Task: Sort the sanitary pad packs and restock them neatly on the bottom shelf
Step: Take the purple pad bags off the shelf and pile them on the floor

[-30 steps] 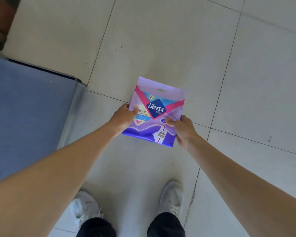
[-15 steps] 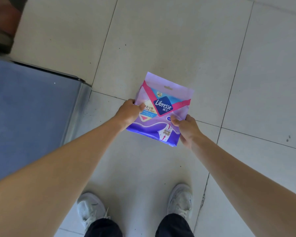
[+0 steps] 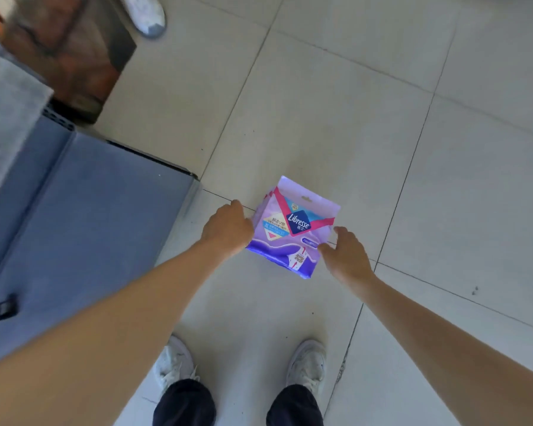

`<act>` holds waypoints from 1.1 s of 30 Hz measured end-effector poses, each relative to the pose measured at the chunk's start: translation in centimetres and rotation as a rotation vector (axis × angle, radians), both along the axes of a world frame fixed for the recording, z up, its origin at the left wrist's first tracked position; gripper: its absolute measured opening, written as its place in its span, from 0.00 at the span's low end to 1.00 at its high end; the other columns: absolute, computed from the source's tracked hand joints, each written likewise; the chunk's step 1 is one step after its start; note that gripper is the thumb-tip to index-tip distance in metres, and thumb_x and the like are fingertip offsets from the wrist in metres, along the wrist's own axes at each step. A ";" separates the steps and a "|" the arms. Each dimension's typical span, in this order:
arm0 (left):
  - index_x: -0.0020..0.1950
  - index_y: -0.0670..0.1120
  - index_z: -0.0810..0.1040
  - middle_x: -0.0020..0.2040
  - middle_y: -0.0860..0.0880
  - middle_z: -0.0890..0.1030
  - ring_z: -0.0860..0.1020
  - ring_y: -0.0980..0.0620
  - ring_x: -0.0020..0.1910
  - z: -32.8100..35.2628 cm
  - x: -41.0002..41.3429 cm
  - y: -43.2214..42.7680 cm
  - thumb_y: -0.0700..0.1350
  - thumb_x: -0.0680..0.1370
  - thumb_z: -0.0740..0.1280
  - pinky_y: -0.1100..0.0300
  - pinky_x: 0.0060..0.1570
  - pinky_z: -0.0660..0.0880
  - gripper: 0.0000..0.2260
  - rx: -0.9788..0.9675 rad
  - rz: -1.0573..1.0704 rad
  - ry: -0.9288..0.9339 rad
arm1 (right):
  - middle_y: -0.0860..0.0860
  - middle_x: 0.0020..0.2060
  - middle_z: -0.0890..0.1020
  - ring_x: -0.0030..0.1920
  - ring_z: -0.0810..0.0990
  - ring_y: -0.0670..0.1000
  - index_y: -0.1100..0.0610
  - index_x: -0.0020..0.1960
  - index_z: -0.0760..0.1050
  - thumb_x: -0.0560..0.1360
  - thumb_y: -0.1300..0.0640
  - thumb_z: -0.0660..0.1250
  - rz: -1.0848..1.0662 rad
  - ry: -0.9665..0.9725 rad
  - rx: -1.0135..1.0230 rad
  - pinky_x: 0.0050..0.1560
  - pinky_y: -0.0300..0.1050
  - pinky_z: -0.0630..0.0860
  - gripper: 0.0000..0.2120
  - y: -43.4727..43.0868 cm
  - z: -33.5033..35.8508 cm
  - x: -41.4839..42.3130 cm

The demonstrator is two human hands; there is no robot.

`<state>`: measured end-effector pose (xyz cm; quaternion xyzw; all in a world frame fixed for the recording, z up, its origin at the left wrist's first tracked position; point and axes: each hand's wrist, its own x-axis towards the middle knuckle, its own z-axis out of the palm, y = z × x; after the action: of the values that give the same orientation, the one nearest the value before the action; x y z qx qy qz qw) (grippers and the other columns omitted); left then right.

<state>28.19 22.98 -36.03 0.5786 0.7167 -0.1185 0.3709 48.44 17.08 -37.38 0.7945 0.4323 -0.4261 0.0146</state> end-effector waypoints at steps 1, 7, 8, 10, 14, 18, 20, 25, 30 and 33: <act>0.65 0.42 0.69 0.63 0.43 0.75 0.74 0.43 0.61 2.1 -0.7 -0.4 0.46 0.80 0.57 0.54 0.54 0.71 0.15 0.002 -0.048 0.040 | 0.59 0.62 0.73 0.63 0.72 0.59 0.61 0.69 0.65 0.79 0.55 0.59 0.156 -0.068 0.016 0.57 0.46 0.69 0.20 0.2 2.1 -0.2; 0.60 0.43 0.71 0.58 0.45 0.76 0.76 0.43 0.56 15.8 -4.8 -3.2 0.42 0.80 0.55 0.56 0.47 0.71 0.11 0.029 -0.085 0.141 | 0.54 0.54 0.76 0.55 0.75 0.56 0.58 0.59 0.70 0.80 0.54 0.53 0.754 -0.233 0.122 0.46 0.45 0.70 0.13 3.2 15.9 -4.2; 0.59 0.43 0.72 0.57 0.45 0.77 0.76 0.43 0.55 18.0 -5.5 -3.7 0.42 0.79 0.55 0.55 0.48 0.72 0.11 0.050 -0.041 0.135 | 0.53 0.51 0.76 0.53 0.75 0.56 0.58 0.56 0.71 0.80 0.54 0.53 0.823 -0.228 0.132 0.44 0.44 0.68 0.11 3.7 18.4 -5.3; 0.55 0.44 0.73 0.54 0.46 0.78 0.77 0.44 0.51 22.4 -7.2 -4.9 0.41 0.78 0.56 0.56 0.43 0.71 0.09 0.107 0.077 0.112 | 0.51 0.45 0.77 0.50 0.76 0.56 0.57 0.50 0.70 0.79 0.56 0.54 0.930 -0.214 0.148 0.41 0.43 0.67 0.08 4.6 23.4 -7.5; 0.49 0.48 0.74 0.50 0.48 0.79 0.76 0.45 0.47 30.0 -10.2 -8.5 0.43 0.77 0.56 0.58 0.40 0.68 0.08 0.206 0.311 0.078 | 0.56 0.51 0.80 0.52 0.79 0.58 0.58 0.52 0.73 0.78 0.56 0.55 1.091 -0.179 0.257 0.44 0.44 0.70 0.10 5.1 32.1 -12.6; 0.49 0.49 0.74 0.53 0.47 0.80 0.78 0.41 0.52 35.0 -13.9 -13.3 0.44 0.76 0.57 0.54 0.46 0.72 0.08 0.250 0.404 0.131 | 0.56 0.53 0.80 0.54 0.79 0.58 0.58 0.53 0.74 0.78 0.55 0.56 1.198 -0.118 0.343 0.48 0.45 0.72 0.11 4.2 37.5 -18.6; 0.52 0.48 0.75 0.54 0.45 0.80 0.78 0.40 0.54 36.4 -16.3 -15.8 0.44 0.77 0.57 0.53 0.48 0.73 0.09 0.246 0.448 0.195 | 0.56 0.52 0.80 0.54 0.78 0.58 0.58 0.53 0.75 0.78 0.54 0.56 1.238 -0.081 0.366 0.49 0.45 0.72 0.12 3.5 39.0 -21.9; 0.54 0.48 0.75 0.56 0.44 0.79 0.78 0.40 0.54 36.7 -22.3 -23.2 0.46 0.79 0.56 0.54 0.47 0.74 0.10 0.219 0.624 0.299 | 0.55 0.51 0.80 0.53 0.78 0.57 0.56 0.49 0.74 0.77 0.54 0.58 1.416 -0.054 0.425 0.45 0.45 0.71 0.08 0.1 40.0 -29.6; 0.58 0.49 0.73 0.60 0.46 0.77 0.77 0.42 0.56 36.6 -27.9 -30.1 0.47 0.79 0.56 0.54 0.48 0.73 0.11 0.135 0.814 0.355 | 0.53 0.54 0.77 0.55 0.76 0.57 0.56 0.51 0.70 0.76 0.55 0.60 1.572 -0.108 0.478 0.44 0.45 0.69 0.06 -2.1 39.9 -34.7; 0.48 0.49 0.74 0.54 0.45 0.79 0.77 0.43 0.49 36.9 -31.0 -33.1 0.46 0.77 0.60 0.56 0.42 0.73 0.05 0.150 0.977 0.343 | 0.54 0.55 0.77 0.54 0.76 0.58 0.58 0.56 0.72 0.75 0.57 0.62 1.582 -0.156 0.518 0.46 0.47 0.73 0.10 -2.0 40.2 -36.5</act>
<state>-2.83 -10.17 0.83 0.1740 0.9600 0.0271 0.2177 11.96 15.13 2.87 0.2621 0.9446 -0.1209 0.1563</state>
